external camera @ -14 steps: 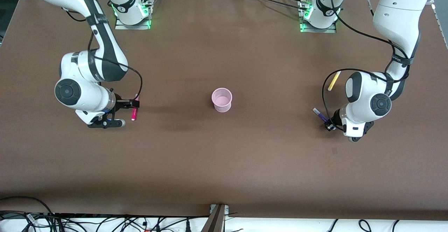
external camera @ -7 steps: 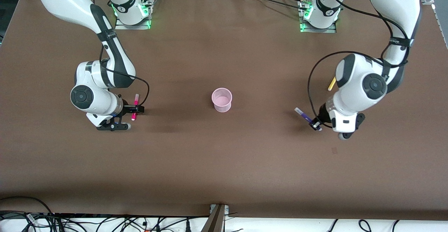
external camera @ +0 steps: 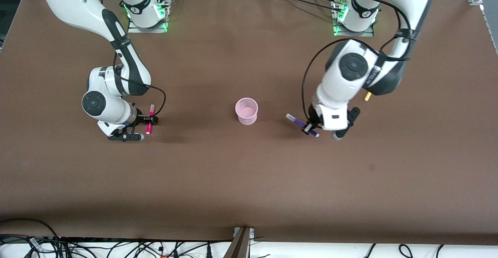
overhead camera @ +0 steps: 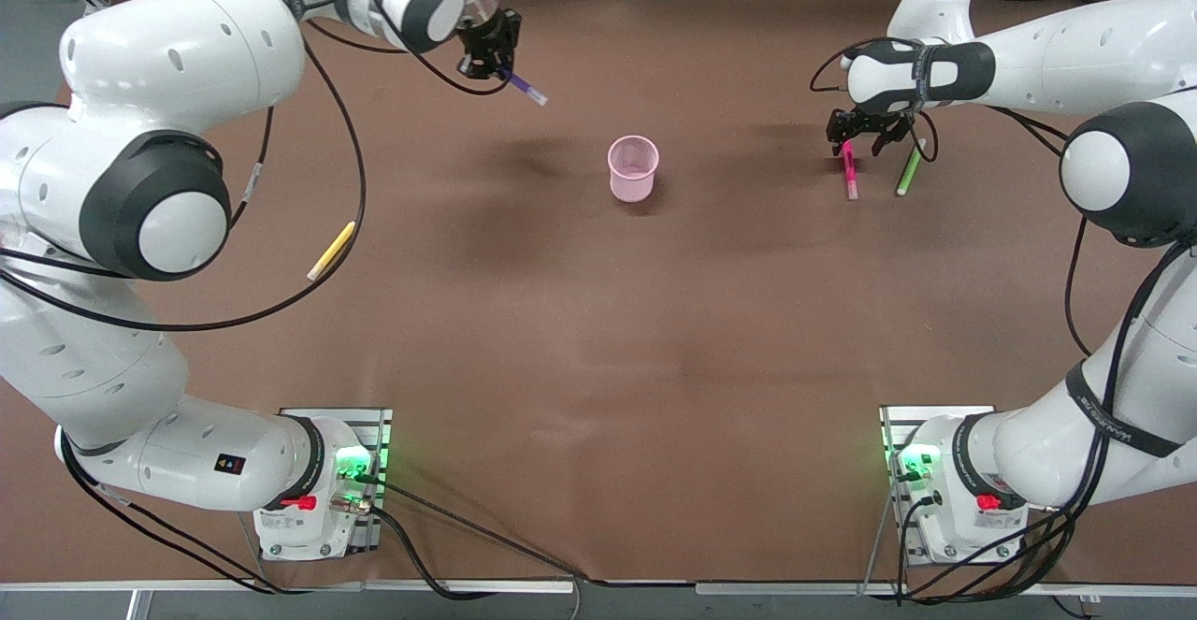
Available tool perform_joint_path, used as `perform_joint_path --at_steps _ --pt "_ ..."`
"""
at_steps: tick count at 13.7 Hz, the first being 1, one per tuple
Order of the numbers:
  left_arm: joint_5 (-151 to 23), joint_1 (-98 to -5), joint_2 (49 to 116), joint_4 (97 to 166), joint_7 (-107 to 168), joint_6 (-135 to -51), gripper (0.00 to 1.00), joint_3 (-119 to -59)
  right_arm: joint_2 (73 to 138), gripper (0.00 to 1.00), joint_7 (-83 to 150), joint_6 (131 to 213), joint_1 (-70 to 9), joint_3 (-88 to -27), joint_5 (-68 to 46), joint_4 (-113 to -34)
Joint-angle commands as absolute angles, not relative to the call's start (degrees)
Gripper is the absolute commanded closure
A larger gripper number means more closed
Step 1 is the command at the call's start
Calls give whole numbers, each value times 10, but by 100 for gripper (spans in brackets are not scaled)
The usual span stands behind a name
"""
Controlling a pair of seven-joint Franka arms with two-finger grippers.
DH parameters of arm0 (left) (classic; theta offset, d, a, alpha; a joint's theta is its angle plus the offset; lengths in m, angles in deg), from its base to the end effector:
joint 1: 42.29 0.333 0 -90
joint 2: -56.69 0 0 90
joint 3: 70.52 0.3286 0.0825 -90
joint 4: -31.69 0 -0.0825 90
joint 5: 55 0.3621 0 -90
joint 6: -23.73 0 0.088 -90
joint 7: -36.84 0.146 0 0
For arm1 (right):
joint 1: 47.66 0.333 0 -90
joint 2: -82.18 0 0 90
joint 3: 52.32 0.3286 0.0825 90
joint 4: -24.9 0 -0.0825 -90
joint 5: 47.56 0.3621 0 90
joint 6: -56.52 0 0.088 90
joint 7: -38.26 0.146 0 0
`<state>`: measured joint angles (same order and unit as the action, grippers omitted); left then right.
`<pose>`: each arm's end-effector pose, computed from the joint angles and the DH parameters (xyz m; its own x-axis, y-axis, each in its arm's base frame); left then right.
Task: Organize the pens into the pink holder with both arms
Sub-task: 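Lift the blue marker with the left gripper while the right gripper reaches the pink marker, then carry the blue marker over the holder while the right gripper grasps the pink marker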
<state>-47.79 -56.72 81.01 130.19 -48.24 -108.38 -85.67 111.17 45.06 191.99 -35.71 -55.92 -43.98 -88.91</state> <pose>0.5938 -0.3104 0.3500 0.6011 0.7991 0.0142 0.7849 -0.5936 0.1774 0.5783 0.0875 0.1864 0.9919 -0.0147 -0.1262 -0.0139 -0.9999 0.0076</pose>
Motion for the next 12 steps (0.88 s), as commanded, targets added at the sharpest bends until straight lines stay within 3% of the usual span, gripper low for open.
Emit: perform_joint_path --at_steps 1,4,9,12 --pt "-429 -614 844 1245 -567 -1075 100 -847 1107 35 450 1930 -361 -556 -431 -896" --pt "-329 -665 865 1230 -663 -1075 100 -846 1117 38 450 1942 -361 -555 -430 -896" --pt "-226 -725 911 1184 -761 -1071 100 -841 1119 62 450 1943 -361 -555 -430 -897" --pt "-155 -738 905 1189 -822 -1029 100 -842 1122 62 450 1945 -361 -554 -430 -900"
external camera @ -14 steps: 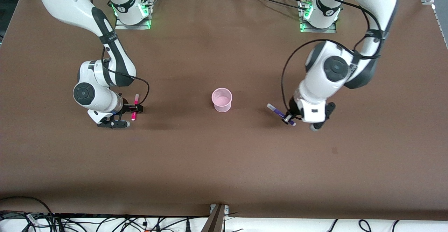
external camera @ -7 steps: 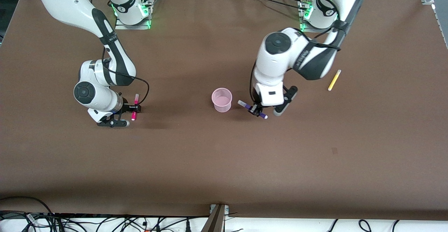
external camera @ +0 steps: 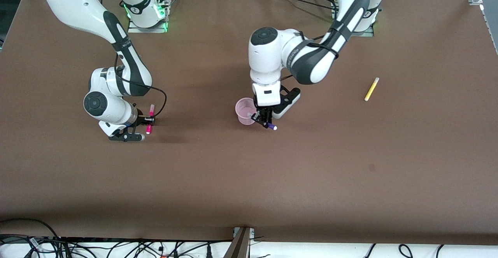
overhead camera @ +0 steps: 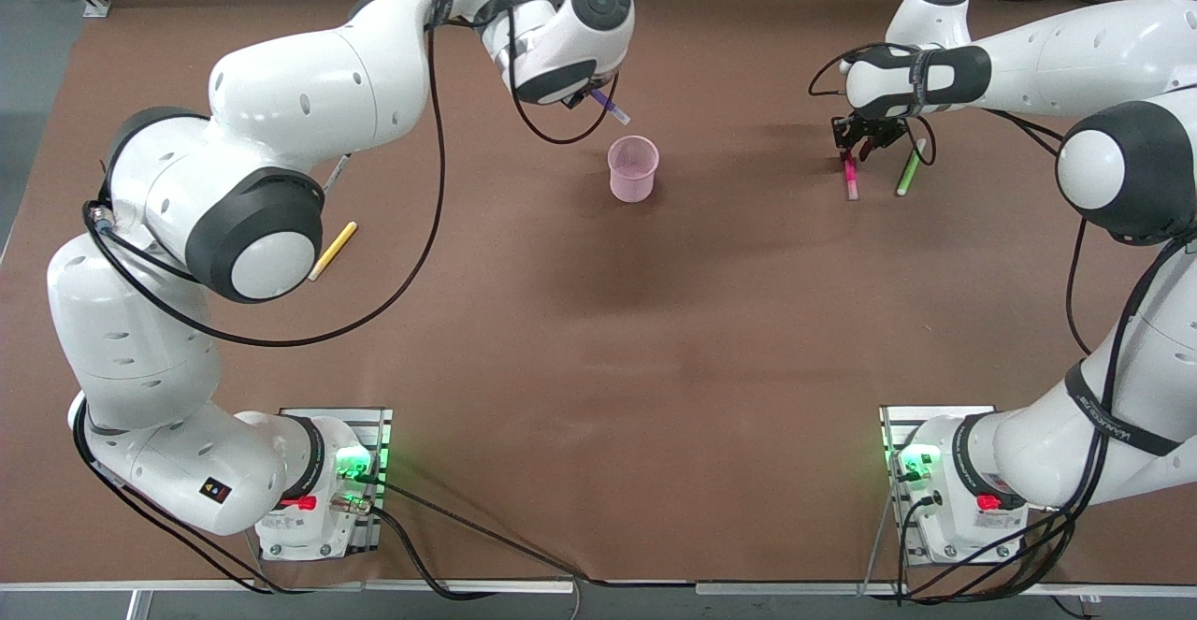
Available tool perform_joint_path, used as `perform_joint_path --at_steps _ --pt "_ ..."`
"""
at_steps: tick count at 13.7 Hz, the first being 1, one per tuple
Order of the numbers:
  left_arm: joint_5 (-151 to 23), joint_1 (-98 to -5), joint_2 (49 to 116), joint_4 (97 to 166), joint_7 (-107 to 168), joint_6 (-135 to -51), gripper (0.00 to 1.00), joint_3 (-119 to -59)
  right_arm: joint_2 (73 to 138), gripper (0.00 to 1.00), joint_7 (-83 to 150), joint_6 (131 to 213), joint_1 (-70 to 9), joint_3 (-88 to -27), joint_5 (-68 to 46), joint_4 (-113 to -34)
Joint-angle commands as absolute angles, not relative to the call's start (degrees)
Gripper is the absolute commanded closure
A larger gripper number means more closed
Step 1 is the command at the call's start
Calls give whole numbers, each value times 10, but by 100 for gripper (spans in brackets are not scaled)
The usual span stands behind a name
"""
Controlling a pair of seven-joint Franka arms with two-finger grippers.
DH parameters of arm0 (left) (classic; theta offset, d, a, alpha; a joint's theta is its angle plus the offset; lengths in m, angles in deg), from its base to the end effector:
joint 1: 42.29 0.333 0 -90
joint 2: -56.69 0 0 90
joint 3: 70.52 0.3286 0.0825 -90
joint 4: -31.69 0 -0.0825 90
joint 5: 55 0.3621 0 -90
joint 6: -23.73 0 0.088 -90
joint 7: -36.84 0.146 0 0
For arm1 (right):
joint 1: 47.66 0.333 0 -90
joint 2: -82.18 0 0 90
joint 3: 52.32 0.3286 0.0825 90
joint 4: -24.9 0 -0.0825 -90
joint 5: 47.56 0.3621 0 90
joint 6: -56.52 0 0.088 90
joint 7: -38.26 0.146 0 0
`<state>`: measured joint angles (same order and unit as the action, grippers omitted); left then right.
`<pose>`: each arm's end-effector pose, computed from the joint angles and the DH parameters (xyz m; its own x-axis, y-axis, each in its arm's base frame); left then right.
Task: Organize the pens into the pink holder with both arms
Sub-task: 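Carry the blue marker over the holder while the right gripper grasps the pink marker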
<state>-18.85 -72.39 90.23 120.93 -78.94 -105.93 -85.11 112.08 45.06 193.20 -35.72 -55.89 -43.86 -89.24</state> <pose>0.5460 -0.4556 0.3155 0.5452 0.7791 0.3094 0.7476 -0.6188 0.2410 0.5769 0.0872 0.1766 0.9918 -0.0165 -0.1266 -0.0156 -0.9998 0.0081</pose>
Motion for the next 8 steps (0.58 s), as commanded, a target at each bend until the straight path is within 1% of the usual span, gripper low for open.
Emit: perform_joint_path --at_steps 1,5,6,8 --pt "-155 -745 904 1188 -825 -1026 100 -841 1123 62 450 1949 -361 -554 -430 -901" --pt "-118 -783 905 1184 -842 -957 100 -841 1126 62 450 1950 -361 -554 -425 -902" --pt "-116 -791 907 1184 -845 -946 100 -841 1126 67 450 1950 -361 -553 -420 -902" --pt "-110 -800 911 1184 -854 -938 100 -841 1126 81 449 1950 -361 -553 -419 -902"
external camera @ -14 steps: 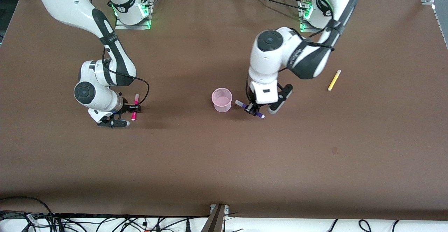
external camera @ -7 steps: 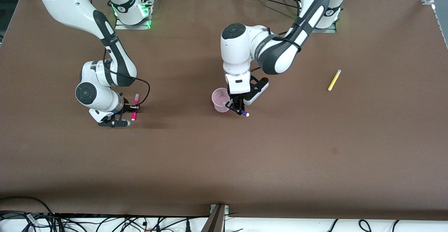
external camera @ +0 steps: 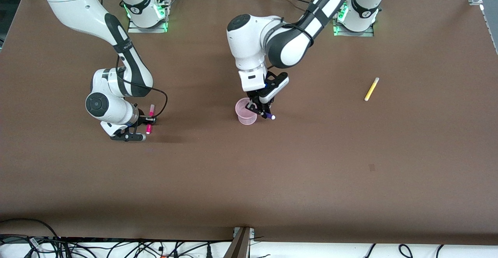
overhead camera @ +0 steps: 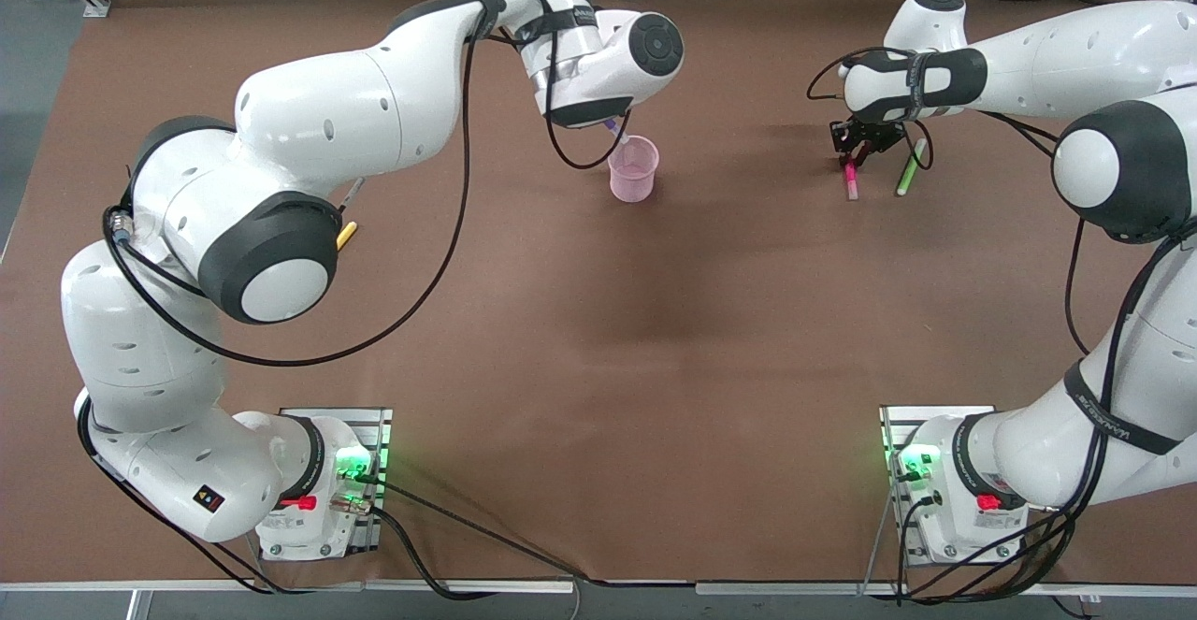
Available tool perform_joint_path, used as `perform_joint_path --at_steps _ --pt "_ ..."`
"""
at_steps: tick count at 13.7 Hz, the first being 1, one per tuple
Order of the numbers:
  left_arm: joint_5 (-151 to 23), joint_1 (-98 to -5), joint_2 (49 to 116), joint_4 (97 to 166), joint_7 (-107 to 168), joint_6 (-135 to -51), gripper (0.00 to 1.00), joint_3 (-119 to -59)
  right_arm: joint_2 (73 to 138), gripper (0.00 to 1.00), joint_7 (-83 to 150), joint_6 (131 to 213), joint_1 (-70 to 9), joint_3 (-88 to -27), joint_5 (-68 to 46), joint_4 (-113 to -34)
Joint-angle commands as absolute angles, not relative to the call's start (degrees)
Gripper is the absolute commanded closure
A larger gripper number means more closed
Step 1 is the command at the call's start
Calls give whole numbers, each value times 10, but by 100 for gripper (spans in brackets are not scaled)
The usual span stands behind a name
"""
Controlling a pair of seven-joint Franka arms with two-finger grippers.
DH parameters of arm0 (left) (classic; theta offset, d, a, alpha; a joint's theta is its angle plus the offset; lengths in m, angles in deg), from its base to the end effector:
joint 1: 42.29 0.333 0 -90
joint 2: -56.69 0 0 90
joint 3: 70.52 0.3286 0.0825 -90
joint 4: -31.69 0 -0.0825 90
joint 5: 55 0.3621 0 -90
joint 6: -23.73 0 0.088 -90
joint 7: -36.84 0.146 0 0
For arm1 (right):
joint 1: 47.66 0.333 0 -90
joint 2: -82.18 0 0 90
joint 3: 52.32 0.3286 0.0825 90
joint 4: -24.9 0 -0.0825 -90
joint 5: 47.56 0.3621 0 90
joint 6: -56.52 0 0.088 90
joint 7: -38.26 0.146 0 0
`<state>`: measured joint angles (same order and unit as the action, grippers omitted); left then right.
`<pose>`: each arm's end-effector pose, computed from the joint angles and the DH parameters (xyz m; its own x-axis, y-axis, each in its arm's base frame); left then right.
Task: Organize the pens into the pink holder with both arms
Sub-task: 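Carry the blue marker over the holder while the right gripper grasps the pink marker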
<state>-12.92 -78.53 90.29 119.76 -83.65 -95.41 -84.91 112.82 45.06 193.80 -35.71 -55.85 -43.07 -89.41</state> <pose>0.5031 -0.4829 0.3124 0.5348 0.7155 0.4495 0.7404 -0.6531 0.1589 0.5752 0.0877 0.1687 0.9908 -0.0262 -0.1328 -0.0262 -0.9997 0.0020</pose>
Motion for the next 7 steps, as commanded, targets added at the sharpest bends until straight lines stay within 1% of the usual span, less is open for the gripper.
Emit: perform_joint_path --at_steps 1,2,3,7 --pt "-110 -804 911 1183 -857 -938 100 -841 1126 88 449 1950 -361 -553 -419 -902" --pt "-110 -806 916 1181 -857 -938 100 -840 1126 96 449 1950 -361 -553 -419 -902" --pt "-109 -807 920 1176 -858 -937 100 -840 1125 100 449 1949 -361 -553 -419 -902" --pt "-93 -818 921 1169 -866 -937 100 -840 1122 100 449 1949 -361 -553 -419 -897"
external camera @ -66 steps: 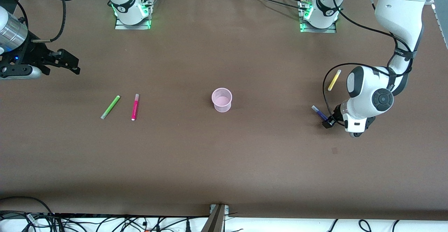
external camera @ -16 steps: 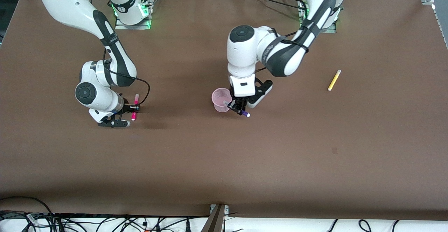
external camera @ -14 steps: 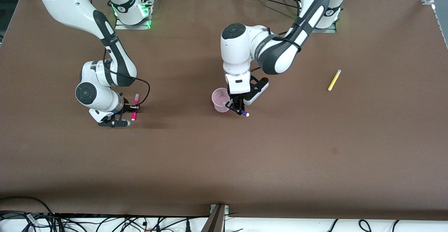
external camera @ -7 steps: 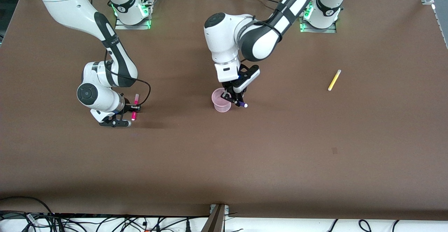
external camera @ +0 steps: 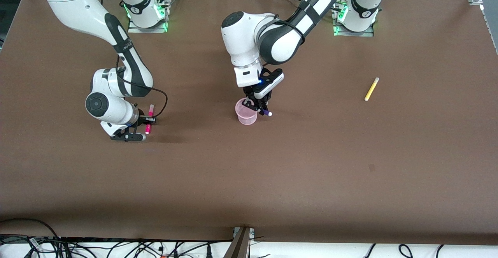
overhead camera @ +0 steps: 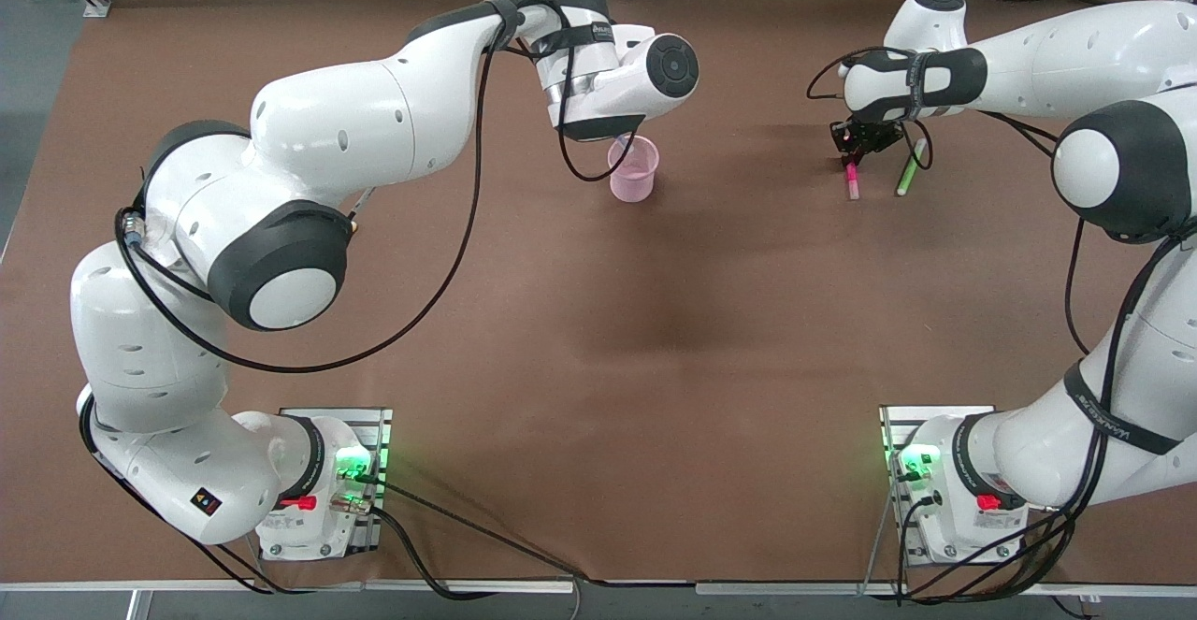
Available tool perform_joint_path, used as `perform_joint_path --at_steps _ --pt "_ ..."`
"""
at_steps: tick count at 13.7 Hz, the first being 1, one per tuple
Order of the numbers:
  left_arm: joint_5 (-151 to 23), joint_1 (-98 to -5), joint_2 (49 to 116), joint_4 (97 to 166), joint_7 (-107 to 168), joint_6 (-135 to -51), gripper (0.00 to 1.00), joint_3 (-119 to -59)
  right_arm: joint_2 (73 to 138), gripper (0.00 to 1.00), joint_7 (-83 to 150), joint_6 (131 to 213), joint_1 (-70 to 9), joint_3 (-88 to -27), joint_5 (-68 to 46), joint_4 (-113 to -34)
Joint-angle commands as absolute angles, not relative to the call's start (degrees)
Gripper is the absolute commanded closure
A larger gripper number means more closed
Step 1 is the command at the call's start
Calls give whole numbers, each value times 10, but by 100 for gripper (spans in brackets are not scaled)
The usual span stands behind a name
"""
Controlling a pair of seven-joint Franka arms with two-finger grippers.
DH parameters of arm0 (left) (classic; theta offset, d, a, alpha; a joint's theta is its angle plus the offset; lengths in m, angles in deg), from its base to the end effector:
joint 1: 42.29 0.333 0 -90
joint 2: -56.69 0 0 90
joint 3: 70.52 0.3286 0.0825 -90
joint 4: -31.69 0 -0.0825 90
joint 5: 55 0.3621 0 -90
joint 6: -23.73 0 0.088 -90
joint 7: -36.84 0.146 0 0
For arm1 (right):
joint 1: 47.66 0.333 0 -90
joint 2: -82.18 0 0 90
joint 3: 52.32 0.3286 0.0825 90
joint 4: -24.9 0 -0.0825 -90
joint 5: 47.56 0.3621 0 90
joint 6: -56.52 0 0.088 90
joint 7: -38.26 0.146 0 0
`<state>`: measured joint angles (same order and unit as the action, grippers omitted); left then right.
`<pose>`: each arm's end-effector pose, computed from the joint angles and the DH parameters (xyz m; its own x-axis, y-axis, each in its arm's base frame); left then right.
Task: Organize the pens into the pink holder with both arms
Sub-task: 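Carry the blue marker over the holder while the right gripper grasps the pink marker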
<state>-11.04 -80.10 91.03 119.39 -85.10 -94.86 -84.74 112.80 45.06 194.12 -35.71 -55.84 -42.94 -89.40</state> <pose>0.4943 -0.4938 0.3070 0.5349 0.6995 0.4740 0.7276 -0.6665 0.1625 0.5762 0.0880 0.1694 0.9915 -0.0277 -0.1270 -0.0280 -0.9996 -0.0001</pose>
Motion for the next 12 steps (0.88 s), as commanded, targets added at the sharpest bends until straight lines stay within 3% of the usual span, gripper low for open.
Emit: perform_joint_path --at_steps 1,12 --pt "-93 -819 925 1162 -866 -937 100 -838 1121 100 449 1948 -361 -553 -419 -895" --pt "-46 -836 957 1155 -881 -923 100 -827 1122 100 450 1949 -361 -552 -419 -894"
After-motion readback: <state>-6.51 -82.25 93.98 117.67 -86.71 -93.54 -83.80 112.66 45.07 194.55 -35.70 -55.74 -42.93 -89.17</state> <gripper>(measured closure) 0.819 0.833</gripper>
